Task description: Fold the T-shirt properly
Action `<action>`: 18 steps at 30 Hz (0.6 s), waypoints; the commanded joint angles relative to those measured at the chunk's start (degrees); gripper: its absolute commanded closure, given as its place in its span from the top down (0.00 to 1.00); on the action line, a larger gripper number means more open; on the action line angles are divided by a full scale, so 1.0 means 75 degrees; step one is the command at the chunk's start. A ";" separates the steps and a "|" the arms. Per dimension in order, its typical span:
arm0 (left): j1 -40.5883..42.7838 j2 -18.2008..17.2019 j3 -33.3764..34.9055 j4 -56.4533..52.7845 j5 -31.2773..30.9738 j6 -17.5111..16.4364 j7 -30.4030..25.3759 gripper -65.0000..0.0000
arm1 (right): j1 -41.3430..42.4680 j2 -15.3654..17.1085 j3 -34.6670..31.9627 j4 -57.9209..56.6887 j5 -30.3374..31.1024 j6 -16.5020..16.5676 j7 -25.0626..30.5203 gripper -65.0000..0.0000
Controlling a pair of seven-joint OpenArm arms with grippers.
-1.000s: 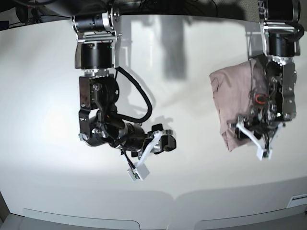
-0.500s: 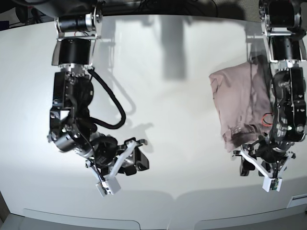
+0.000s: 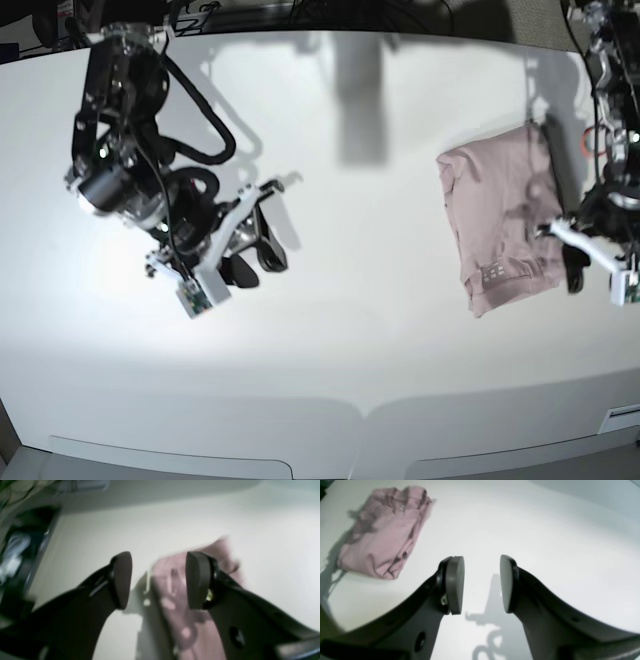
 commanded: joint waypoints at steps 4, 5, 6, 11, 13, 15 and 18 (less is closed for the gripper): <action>0.0953 -0.0073 -0.0641 0.0504 -0.0009 0.0017 -0.0157 0.51 | -0.0868 0.0023 0.0766 0.0886 0.0691 0.0034 -0.0047 0.37; 0.1204 -0.0073 -0.0731 0.0597 -0.0015 0.0015 -0.0187 0.51 | -0.1134 0.0023 0.0994 0.1046 0.0796 0.0034 -0.0052 0.37; 0.1440 -0.0073 -0.0799 0.0667 -0.0105 0.0015 -0.0187 0.51 | -0.1396 0.0020 0.1227 0.1192 0.0918 0.0034 -0.0099 0.37; 0.2483 -0.0073 -0.0842 0.0731 -0.0516 0.0012 -0.0256 0.51 | -0.2664 0.0020 0.2285 0.1845 0.1827 0.0034 -0.0577 0.37; 0.2798 -0.0073 -0.0842 0.0737 -0.0498 0.0012 -0.0323 0.51 | -0.3150 0.0020 0.2652 0.2113 0.2060 0.0034 -0.0673 0.37; 0.3057 -0.0073 -0.0842 0.0772 -0.0463 0.0012 -0.0312 0.51 | -0.3602 0.0020 0.2964 0.2401 0.2072 0.0034 -0.0702 0.37; 0.3459 -0.0073 -0.0842 0.0985 -0.0463 0.0015 -0.0286 0.51 | -0.4229 0.0020 0.3378 0.2407 0.2081 0.0034 -0.0764 0.37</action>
